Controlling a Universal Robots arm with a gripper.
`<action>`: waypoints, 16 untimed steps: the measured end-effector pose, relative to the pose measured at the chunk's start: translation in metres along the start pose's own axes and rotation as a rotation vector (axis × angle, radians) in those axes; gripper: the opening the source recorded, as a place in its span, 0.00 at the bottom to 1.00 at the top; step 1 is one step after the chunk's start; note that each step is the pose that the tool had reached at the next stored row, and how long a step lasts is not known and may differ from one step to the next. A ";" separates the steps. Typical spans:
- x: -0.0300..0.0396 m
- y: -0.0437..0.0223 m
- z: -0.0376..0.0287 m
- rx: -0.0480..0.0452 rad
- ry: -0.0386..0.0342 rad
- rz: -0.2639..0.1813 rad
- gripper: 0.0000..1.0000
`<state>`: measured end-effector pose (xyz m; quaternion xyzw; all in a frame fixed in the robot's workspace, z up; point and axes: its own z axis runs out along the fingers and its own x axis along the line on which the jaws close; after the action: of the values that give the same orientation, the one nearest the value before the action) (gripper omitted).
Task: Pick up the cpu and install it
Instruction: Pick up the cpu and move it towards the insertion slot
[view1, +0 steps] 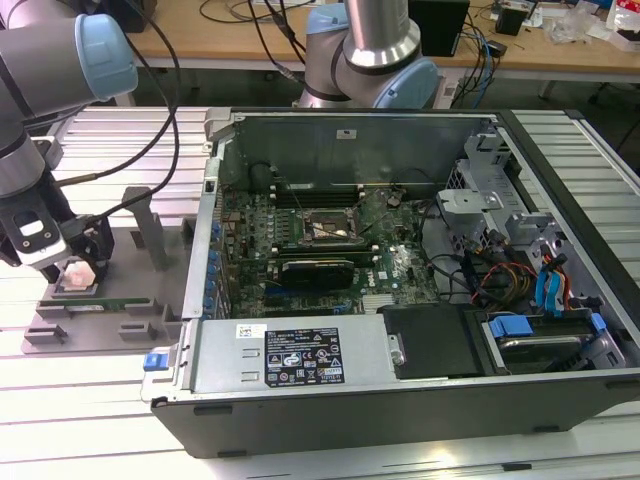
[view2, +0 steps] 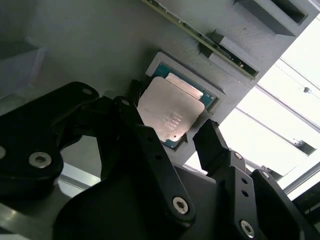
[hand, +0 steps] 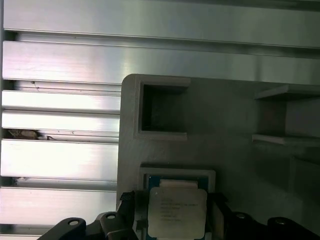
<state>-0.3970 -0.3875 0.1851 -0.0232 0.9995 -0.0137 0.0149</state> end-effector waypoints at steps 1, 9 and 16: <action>0.0000 0.0000 0.0000 0.0000 0.0000 0.000 0.69; 0.0000 0.0000 0.0007 0.0000 0.0001 0.000 0.55; 0.0000 0.0000 0.0012 0.0000 0.0000 0.000 0.55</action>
<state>-0.3970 -0.3875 0.1839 -0.0232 0.9995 -0.0138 0.0149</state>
